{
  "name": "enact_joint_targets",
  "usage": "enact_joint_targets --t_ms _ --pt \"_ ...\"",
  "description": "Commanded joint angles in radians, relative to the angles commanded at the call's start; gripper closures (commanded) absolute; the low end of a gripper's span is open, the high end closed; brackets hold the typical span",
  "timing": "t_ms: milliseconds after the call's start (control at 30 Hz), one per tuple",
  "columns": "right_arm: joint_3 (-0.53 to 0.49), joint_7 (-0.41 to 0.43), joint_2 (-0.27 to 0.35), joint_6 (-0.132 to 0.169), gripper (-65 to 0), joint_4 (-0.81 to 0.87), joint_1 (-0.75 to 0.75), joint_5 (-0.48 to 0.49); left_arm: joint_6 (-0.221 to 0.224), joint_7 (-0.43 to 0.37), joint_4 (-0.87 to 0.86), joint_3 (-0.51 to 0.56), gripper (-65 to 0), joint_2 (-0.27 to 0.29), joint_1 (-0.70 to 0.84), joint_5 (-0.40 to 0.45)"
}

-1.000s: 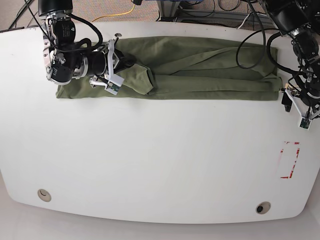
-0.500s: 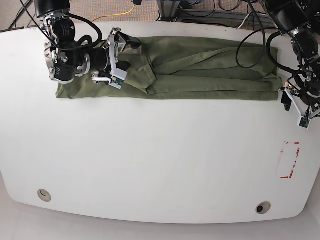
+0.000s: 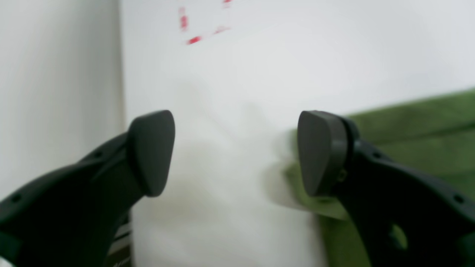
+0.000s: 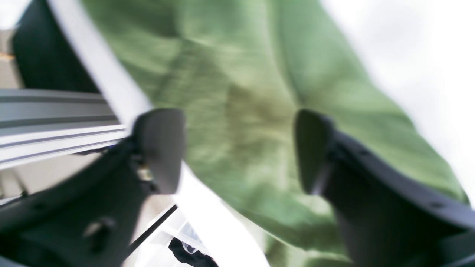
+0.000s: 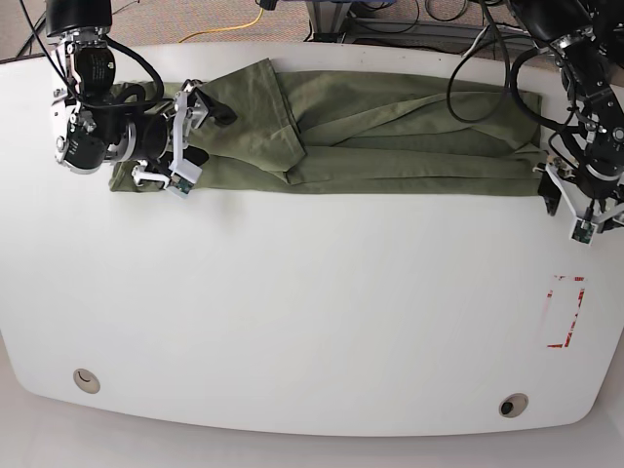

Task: Layout the t-shirt on the table in an organized manner, then fold the t-shirt properly
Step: 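Grasp the folded shirt end with the right gripper and tuck it inward, then move the left gripper to the opposite folded end and grasp it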

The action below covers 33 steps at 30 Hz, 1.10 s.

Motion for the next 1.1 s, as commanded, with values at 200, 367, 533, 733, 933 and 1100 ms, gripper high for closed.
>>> enact_joint_targets --t_ms 200,367,533,733,933,1100 --pt "0.074 0.006 -0.097 0.000 -4.0 0.000 -0.044 -0.115 0.000 -0.002 0.015 -0.006 -24.0 0.049 0.063 0.000" --pt "0.072 0.071 -0.137 0.000 -3.2 -0.006 -0.081 -0.226 0.000 -0.002 0.009 -0.008 -8.6 0.068 0.109 0.003" --pt "0.028 0.169 -0.141 0.000 -4.1 -0.014 -0.103 -0.330 0.000 0.000 0.006 -0.002 -6.4 0.083 0.126 0.003" --pt "-0.020 0.255 -0.132 0.000 -4.1 -0.112 -0.095 -0.396 0.000 -0.002 -0.049 0.002 -6.4 0.087 0.124 0.003" --pt "-0.020 0.319 -0.124 0.000 -4.1 -0.241 -0.055 -0.460 0.000 -0.002 -0.137 0.028 -6.4 0.080 0.081 0.008" --pt "-0.014 0.336 -0.123 0.000 -4.1 -0.364 0.025 -0.546 0.000 -0.003 -0.258 0.041 -6.4 0.044 0.011 0.006"
